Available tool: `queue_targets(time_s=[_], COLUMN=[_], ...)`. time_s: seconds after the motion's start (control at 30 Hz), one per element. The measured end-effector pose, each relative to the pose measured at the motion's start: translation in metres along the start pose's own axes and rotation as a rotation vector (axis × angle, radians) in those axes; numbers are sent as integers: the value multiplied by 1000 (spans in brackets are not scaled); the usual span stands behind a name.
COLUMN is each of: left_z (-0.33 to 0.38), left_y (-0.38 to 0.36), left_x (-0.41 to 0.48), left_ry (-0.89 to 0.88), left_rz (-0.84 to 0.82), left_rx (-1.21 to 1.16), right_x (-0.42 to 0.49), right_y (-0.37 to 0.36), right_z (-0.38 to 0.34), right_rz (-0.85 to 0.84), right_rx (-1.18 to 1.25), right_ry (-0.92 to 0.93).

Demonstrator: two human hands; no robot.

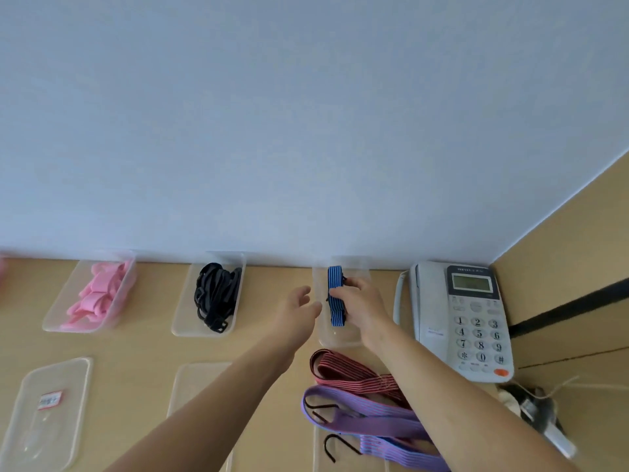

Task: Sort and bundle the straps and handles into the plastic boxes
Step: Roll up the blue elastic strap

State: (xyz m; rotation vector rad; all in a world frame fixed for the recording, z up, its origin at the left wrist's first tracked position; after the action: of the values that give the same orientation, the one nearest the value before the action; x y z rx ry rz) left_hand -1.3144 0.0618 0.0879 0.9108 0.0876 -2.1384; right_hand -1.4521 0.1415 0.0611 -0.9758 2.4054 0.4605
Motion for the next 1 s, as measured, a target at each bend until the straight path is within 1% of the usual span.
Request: queue_targets(time_s=[0.13, 0.27, 0.4, 0.47, 0.57, 0.7, 0.87, 0.93, 1.0], left_z=[-1, 2, 1, 4, 5, 6, 1, -2, -5], left_y=[-6, -7, -1, 0, 1, 4, 16, 18, 11], left_x=[20, 26, 29, 30, 29, 19, -10, -27, -49], left_ry=[-16, -84, -112, -122, -125, -164, -288, -371, -504], left_rz=[11, 101, 170, 171, 163, 181, 260, 240, 171], left_rx=[39, 203, 269, 286, 281, 308, 423, 451, 494], right_x=[13, 16, 20, 21, 17, 7, -31, -53, -77], right_y=[-5, -13, -19, -17, -13, -11, 20, 40, 65], right_z=[7, 2, 2, -3, -15, -26, -38, -35, -25], right_rz=[11, -16, -65, -44, 31, 67, 166, 188, 208], right_rx=[-86, -294, -390, -487, -632, -660, -489, -484, -514], right_ry=[-16, 58, 107, 155, 252, 334, 505, 570, 613])
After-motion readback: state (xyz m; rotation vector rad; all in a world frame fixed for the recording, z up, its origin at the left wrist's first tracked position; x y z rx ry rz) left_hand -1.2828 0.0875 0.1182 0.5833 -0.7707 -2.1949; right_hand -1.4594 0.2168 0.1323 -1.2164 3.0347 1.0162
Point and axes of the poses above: each hand's wrist, its own x-axis towards the middle knuckle, its own y-axis out of the back of the hand, z = x × y, the point moved 10 cm from there along x, towards the middle knuckle, and after that the axes turned 3 degrees about y, right-handed, at the moved point
